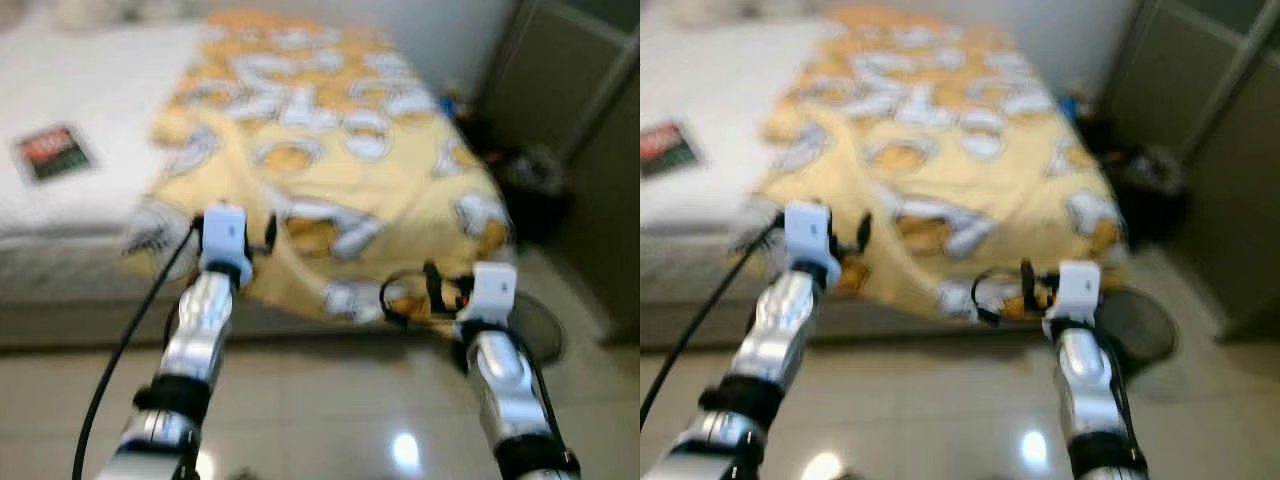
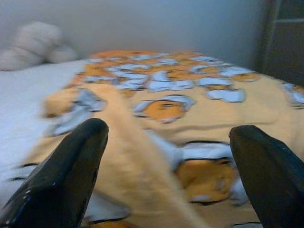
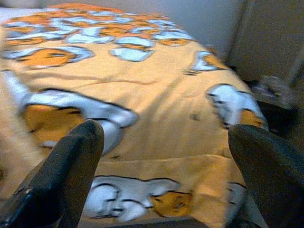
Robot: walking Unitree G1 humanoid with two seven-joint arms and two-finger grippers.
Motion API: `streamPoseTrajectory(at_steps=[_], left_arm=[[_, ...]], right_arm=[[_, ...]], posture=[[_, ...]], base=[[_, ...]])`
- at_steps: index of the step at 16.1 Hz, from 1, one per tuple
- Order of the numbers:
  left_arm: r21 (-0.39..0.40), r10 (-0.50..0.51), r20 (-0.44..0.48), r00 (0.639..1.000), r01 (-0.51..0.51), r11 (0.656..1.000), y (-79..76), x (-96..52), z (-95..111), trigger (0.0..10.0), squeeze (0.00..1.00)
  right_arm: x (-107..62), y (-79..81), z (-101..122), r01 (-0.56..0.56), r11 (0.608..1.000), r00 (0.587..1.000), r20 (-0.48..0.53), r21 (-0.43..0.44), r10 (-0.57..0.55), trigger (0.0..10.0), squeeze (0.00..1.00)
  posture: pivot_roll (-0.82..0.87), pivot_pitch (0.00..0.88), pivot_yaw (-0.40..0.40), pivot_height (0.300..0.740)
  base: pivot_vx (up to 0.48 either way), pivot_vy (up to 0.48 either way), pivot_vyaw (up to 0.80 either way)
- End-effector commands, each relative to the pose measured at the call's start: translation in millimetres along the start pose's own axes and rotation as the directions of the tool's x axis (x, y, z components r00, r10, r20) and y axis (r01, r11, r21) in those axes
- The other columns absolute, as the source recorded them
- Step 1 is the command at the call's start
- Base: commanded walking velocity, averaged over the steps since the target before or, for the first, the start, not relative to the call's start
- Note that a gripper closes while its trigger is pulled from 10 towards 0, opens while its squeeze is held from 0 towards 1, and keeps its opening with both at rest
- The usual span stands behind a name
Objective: Clean up the room
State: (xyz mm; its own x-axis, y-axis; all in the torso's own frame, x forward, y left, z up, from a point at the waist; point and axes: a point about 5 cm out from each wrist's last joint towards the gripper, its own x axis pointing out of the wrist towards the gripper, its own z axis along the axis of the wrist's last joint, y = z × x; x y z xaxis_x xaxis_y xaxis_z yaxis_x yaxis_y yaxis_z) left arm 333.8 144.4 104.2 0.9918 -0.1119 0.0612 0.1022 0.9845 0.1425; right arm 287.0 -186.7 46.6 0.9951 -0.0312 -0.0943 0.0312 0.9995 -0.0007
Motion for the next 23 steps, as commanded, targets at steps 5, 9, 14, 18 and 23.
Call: streamPoseTrajectory(at_steps=[5, 9, 14, 18, 23], left_arm=[[-0.066, 0.013, -0.017, 1.0, -0.015, 0.998, -11.8, 0.4, -2, 10.0, 0.0], [-0.07, 0.017, -0.014, 1.0, -0.018, 0.997, -5.0, 2.3, -1, 10.0, 0.0], [-0.095, 0.002, -0.002, 1.0, -0.003, 0.995, -4.9, 4.4, 2, 10.0, 0.0], [-0.092, -0.018, -0.004, 1.0, 0.018, 0.996, -7.8, 8.0, 3, 10.0, 0.0], [-0.095, -0.024, -0.012, 1.0, 0.023, 0.995, -9.8, 11.1, 2, 10.0, 0.0]], right_arm=[[1.3, 1.8, 0, -0.038, 0.999, 0.999, -0.012, -0.001, 0.038, 10.0, 0.0], [1.3, -0.1, -1, -0.032, 0.999, 0.999, -0.021, 0.005, 0.032, 10.0, 0.0], [-1.0, -1.2, -3, -0.025, 1.0, 0.999, -0.021, 0.012, 0.025, 10.0, 0.0], [-2.3, -4.7, -3, -0.02, 1.0, 1.0, -0.02, 0.011, 0.02, 10.0, 0.0], [-3.6, -6.8, -4, -0.012, 1.0, 1.0, -0.021, 0.01, 0.012, 10.0, 0.0]], posture=[[0.06, 0.0, -0.052, 0.74], [0.06, 0.0, -0.05, 0.74], [0.06, 0.0, -0.041, 0.74], [0.04, 0.0, -0.036, 0.74], [0.04, 0.0, -0.036, 0.74]], base=[[0.455, 0.0, 0.27], [0.472, 0.0, 0.0], [0.239, 0.27, 0.0], [0.0, 0.48, 0.0], [0.0, 0.48, 0.0]])
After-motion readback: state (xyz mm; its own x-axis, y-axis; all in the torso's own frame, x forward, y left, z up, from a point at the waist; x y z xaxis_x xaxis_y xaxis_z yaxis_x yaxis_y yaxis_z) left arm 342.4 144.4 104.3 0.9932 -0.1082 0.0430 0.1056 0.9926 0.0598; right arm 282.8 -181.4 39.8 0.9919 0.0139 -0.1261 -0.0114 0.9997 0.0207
